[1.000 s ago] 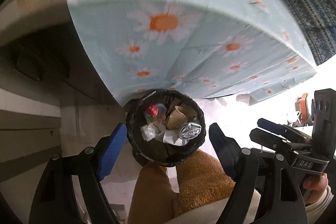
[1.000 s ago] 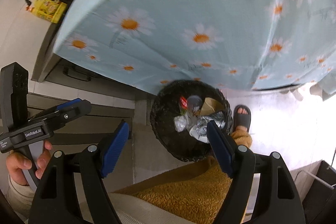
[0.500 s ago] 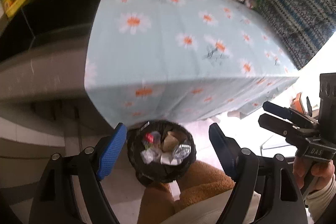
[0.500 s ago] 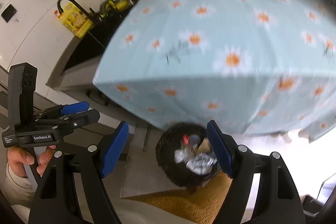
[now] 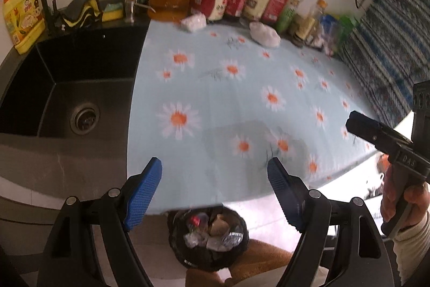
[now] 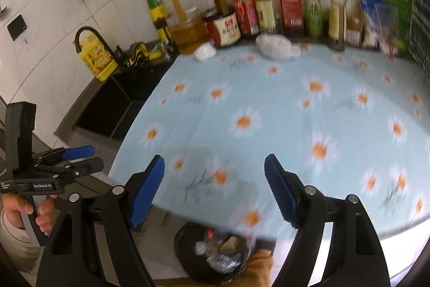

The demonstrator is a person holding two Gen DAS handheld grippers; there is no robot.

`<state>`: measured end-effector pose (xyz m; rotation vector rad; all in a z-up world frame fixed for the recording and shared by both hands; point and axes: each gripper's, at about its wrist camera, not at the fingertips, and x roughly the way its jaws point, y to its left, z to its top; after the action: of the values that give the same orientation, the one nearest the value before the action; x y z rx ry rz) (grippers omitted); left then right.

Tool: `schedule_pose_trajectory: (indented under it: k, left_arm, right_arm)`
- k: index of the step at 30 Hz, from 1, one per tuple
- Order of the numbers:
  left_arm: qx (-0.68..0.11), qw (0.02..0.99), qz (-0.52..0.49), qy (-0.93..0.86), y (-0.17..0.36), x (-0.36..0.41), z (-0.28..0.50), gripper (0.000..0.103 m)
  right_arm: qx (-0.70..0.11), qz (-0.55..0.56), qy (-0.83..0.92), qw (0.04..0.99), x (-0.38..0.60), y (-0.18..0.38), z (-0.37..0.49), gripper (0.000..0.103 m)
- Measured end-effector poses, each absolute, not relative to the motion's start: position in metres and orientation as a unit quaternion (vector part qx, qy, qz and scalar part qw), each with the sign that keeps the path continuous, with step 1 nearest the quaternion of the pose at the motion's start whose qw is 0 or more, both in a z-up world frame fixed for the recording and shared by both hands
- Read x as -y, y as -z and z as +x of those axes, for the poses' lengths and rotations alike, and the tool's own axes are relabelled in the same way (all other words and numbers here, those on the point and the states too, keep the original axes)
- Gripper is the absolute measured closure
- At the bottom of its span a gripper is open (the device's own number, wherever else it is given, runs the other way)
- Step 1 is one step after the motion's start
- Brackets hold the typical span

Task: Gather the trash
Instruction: 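Move both tools back over the tablecloth toward the remaining tissues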

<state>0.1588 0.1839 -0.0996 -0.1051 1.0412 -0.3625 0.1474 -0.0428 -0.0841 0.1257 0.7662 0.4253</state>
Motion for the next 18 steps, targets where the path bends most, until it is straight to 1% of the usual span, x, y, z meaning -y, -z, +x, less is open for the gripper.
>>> schedule_pose_trajectory:
  k: [9,18]
  left_arm:
    - [-0.496,0.856,-0.061,0.133,0.090,-0.166,0.220,0.025]
    - [-0.505,0.855,-0.059,0.102,0.082,-0.144,0.283,0.025]
  right_arm:
    - [-0.357,0.034,-0.218,0.908,0.069,0.063,0.233,0.027]
    - [-0.368,0.029,-0.240,0.898,0.082,0.071,0.309,0.027]
